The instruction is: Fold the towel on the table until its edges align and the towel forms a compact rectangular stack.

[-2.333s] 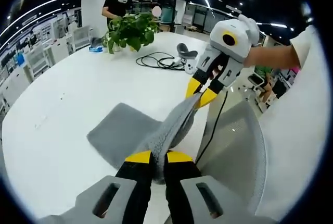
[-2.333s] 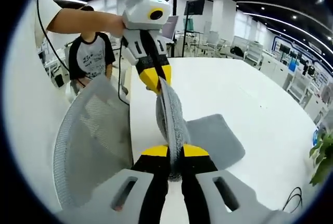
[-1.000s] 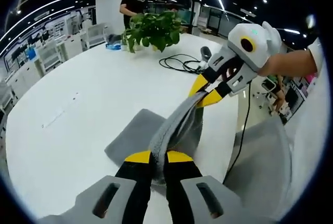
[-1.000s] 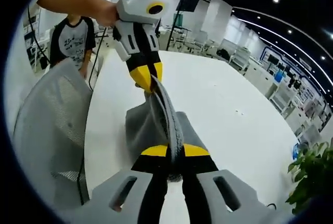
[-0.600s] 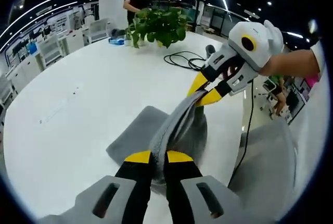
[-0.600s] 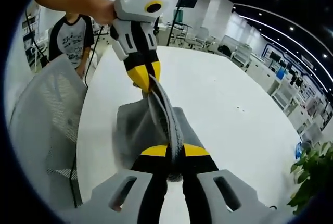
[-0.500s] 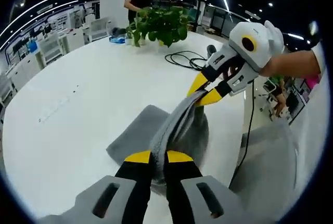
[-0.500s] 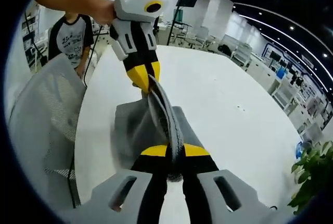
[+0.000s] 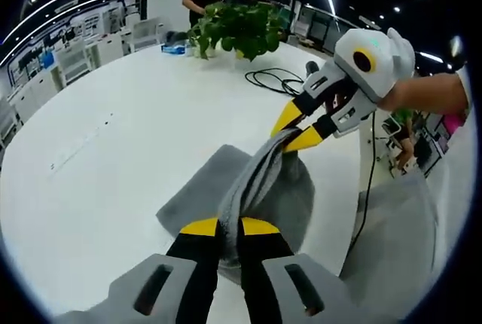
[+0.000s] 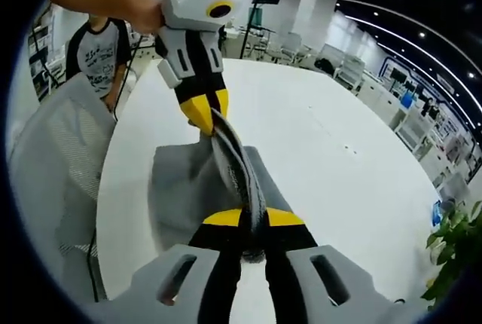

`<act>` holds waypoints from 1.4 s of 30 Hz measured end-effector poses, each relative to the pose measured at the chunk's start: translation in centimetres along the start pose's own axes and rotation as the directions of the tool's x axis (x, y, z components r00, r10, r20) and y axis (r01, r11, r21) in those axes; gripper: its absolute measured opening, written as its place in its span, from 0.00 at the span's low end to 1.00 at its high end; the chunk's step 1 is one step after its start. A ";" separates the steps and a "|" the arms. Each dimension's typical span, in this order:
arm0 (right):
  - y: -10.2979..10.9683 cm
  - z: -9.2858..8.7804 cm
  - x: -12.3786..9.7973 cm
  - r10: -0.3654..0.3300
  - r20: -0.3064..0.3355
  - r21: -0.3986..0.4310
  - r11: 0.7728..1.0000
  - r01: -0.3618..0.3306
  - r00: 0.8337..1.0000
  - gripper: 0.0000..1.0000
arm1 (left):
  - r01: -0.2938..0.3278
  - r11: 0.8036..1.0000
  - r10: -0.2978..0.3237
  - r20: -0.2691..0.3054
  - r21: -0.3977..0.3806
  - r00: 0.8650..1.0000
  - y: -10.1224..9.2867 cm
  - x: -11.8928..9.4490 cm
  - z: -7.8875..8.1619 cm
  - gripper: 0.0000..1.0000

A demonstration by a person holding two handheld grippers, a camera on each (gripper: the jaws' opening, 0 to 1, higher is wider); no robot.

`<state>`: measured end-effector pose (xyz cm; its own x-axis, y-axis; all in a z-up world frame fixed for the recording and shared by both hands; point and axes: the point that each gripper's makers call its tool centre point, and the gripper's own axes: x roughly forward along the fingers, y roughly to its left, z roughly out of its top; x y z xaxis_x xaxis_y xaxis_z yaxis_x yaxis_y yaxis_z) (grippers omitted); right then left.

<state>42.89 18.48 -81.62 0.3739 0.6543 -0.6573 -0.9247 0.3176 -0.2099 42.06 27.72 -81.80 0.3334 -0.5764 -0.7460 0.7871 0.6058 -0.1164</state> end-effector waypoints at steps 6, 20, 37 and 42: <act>-0.2 -0.5 0.9 0.006 -0.010 -0.018 1.000 -0.006 1.000 0.09 | 0.003 1.000 -0.003 -0.011 -0.002 1.000 0.4 0.6 -0.6 0.09; -1.5 -1.6 2.9 -0.002 -0.038 -0.012 1.000 0.001 0.999 0.11 | 0.013 1.000 -0.013 -0.043 -0.007 0.999 1.7 2.2 -1.0 0.09; -2.4 -2.3 4.9 -0.004 -0.060 0.006 1.000 0.005 0.998 0.13 | 0.010 1.000 -0.012 -0.067 -0.025 0.998 2.7 3.5 -1.6 0.10; -2.2 -2.6 5.2 -0.001 -0.073 0.005 1.000 0.002 0.997 0.14 | 0.009 0.999 -0.011 -0.087 -0.031 0.996 2.8 4.2 -2.1 0.10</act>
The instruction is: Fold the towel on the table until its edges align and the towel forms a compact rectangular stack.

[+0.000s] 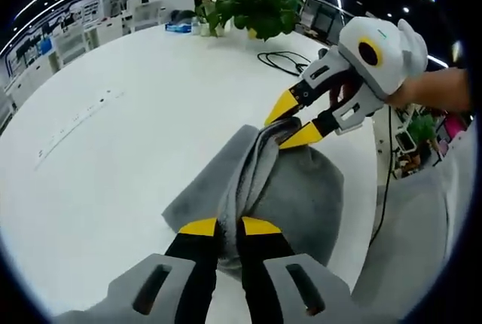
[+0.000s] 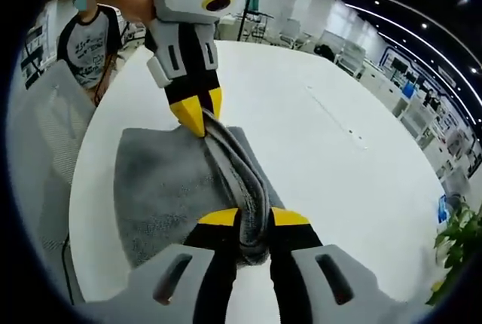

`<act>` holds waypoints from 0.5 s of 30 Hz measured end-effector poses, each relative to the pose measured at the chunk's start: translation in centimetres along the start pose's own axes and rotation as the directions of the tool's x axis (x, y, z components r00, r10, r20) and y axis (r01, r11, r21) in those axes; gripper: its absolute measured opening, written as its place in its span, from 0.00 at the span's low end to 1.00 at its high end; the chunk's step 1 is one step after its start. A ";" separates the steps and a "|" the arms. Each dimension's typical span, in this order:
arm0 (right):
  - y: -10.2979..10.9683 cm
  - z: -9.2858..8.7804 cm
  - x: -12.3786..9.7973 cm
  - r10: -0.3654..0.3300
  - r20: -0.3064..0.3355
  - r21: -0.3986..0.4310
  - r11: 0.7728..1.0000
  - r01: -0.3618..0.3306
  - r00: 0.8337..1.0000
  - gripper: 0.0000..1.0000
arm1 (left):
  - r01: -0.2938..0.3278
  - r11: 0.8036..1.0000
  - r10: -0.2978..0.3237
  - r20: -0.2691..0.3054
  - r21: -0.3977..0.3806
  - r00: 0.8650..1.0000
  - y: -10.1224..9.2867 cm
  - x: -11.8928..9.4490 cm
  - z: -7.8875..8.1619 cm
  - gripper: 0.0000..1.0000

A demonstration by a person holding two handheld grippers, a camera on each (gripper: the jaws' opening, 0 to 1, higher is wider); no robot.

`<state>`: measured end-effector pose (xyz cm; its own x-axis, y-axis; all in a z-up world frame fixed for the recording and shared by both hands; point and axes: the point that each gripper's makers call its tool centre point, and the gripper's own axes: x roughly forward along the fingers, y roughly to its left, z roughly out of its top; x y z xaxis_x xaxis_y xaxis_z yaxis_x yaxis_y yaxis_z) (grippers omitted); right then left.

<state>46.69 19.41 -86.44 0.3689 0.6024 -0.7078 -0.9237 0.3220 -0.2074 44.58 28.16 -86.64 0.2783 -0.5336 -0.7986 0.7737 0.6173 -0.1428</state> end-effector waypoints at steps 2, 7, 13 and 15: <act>0.0 -0.2 0.2 0.002 -0.007 0.000 1.000 -0.002 1.000 0.14 | 0.000 1.000 0.000 -0.008 0.003 1.000 0.1 0.3 -0.2 0.10; -0.1 -0.6 0.8 0.006 -0.022 0.007 1.000 -0.006 1.000 0.14 | 0.003 1.000 -0.003 -0.020 0.005 1.000 0.3 0.5 -0.2 0.10; -0.1 -0.9 1.0 0.013 -0.030 0.022 1.000 -0.013 0.999 0.15 | -0.004 1.000 0.004 -0.029 0.007 1.000 0.6 0.9 -0.4 0.11; -0.2 -1.1 1.3 0.016 -0.040 0.031 0.999 -0.015 0.999 0.16 | -0.011 1.000 0.012 -0.035 0.011 0.999 0.7 1.1 -0.4 0.11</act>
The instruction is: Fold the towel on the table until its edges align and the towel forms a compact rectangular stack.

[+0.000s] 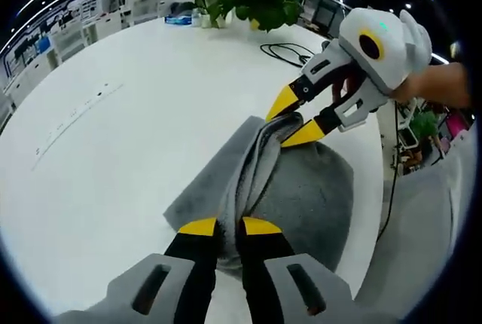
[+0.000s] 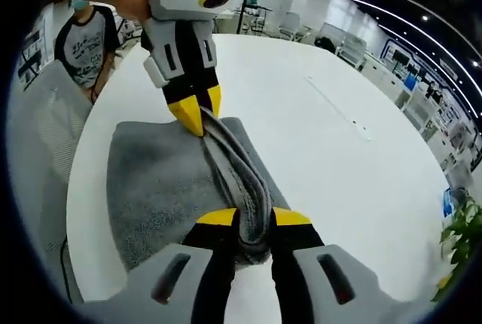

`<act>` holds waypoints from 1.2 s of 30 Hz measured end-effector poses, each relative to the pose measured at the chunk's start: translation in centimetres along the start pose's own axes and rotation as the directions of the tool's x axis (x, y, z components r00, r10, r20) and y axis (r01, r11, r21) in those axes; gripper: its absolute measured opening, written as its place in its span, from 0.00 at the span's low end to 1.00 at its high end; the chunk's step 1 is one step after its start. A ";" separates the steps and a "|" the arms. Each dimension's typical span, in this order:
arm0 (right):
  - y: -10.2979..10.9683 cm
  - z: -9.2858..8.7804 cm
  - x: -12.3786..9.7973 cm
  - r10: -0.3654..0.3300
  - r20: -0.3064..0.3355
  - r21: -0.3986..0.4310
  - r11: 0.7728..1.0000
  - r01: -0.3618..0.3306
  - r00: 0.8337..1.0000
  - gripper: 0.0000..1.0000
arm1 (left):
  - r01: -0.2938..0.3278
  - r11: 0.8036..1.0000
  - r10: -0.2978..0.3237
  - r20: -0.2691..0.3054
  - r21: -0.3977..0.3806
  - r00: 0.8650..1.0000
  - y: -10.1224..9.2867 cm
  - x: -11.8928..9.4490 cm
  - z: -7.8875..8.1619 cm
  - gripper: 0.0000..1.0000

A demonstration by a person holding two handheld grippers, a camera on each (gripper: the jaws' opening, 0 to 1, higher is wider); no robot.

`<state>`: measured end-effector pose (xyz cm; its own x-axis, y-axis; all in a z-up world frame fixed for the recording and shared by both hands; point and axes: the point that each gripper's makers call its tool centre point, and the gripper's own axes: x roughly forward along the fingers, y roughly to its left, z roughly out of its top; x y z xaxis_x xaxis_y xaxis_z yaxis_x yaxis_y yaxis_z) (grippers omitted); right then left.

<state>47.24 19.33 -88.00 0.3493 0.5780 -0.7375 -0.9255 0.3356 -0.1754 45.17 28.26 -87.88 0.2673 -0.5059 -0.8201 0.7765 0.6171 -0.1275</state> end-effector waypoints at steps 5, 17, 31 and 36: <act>-0.2 -0.1 0.3 -0.003 -0.014 0.011 1.000 0.003 1.000 0.17 | -0.025 0.999 0.026 -0.016 0.035 1.000 0.4 0.3 -0.1 0.13; -0.9 0.5 0.0 -0.028 -0.021 0.032 0.999 0.029 0.999 0.19 | -0.106 0.994 0.106 0.001 0.037 0.994 1.6 0.1 0.2 0.17; -1.2 1.6 -1.5 -0.057 0.007 0.048 0.997 0.056 0.998 0.20 | -0.171 0.981 0.166 0.057 0.092 0.984 1.9 -1.6 1.0 0.17; -1.1 2.2 -2.6 -0.069 0.026 0.057 0.996 0.068 0.997 0.20 | -0.184 0.979 0.178 0.073 0.086 0.981 2.1 -2.4 1.3 0.17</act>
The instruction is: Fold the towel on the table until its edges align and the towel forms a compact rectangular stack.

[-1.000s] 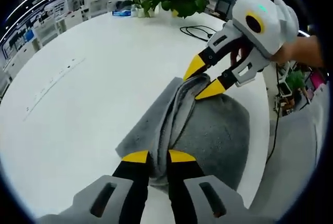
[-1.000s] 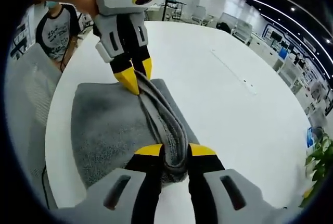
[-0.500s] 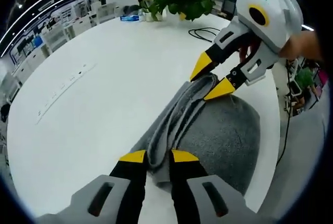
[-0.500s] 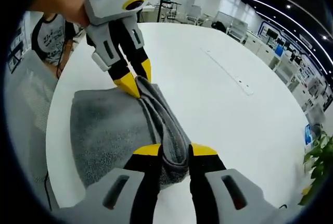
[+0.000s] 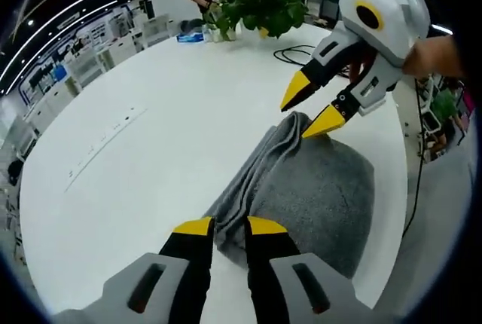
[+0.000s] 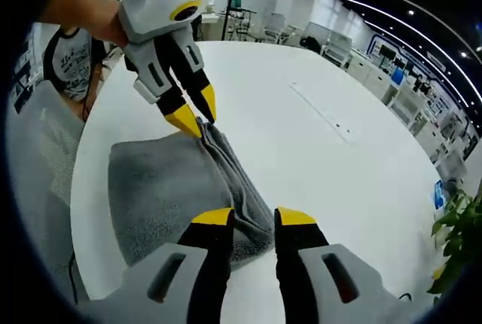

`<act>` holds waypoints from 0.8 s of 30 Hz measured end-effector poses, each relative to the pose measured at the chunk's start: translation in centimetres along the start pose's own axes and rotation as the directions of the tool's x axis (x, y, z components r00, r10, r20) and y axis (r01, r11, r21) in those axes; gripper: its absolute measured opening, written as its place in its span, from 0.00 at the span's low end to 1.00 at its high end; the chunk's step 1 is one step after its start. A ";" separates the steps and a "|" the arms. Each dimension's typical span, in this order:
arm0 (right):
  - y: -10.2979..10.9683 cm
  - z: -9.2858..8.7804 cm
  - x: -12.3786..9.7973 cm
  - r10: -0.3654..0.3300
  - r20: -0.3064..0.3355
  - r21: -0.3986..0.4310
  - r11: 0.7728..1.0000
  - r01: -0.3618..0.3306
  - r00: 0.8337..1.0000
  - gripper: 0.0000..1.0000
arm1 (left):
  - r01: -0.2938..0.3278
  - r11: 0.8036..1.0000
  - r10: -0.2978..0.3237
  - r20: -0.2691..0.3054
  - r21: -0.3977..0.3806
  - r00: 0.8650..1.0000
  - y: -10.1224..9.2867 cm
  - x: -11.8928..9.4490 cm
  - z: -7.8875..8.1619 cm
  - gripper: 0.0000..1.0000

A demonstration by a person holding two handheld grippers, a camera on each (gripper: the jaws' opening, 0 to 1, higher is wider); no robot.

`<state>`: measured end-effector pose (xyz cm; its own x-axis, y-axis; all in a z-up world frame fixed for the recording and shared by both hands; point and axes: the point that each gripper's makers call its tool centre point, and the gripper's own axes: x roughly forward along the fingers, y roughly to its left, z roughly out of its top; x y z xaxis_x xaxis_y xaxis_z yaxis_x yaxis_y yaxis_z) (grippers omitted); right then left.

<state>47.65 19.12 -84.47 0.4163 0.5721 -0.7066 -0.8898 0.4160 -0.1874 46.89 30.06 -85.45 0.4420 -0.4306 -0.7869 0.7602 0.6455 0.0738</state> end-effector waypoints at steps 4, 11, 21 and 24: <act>0.3 0.1 -0.4 -0.005 0.003 -0.003 1.000 0.005 1.000 0.20 | -0.011 1.000 0.011 0.011 -0.003 1.000 0.0 -0.5 0.1 0.17; 1.7 0.4 -0.6 0.035 0.007 -0.008 0.999 -0.035 0.999 0.20 | -0.007 1.000 0.007 0.026 0.014 1.000 -1.0 -1.2 0.2 0.17; 4.1 -1.0 0.0 0.109 -0.014 0.044 0.993 -0.108 0.994 0.30 | 0.093 0.991 -0.095 0.015 0.101 0.995 -4.1 -0.3 -0.4 0.27; 4.4 -1.7 0.1 0.134 -0.032 0.059 0.989 -0.132 0.990 0.32 | 0.104 0.991 -0.105 0.008 0.084 0.994 -4.4 0.0 -0.6 0.30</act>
<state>43.43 19.78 -86.54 0.2867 0.5997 -0.7471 -0.9246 0.3774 -0.0520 43.27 27.63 -86.16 0.3633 -0.5014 -0.7852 0.8393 0.5421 0.0421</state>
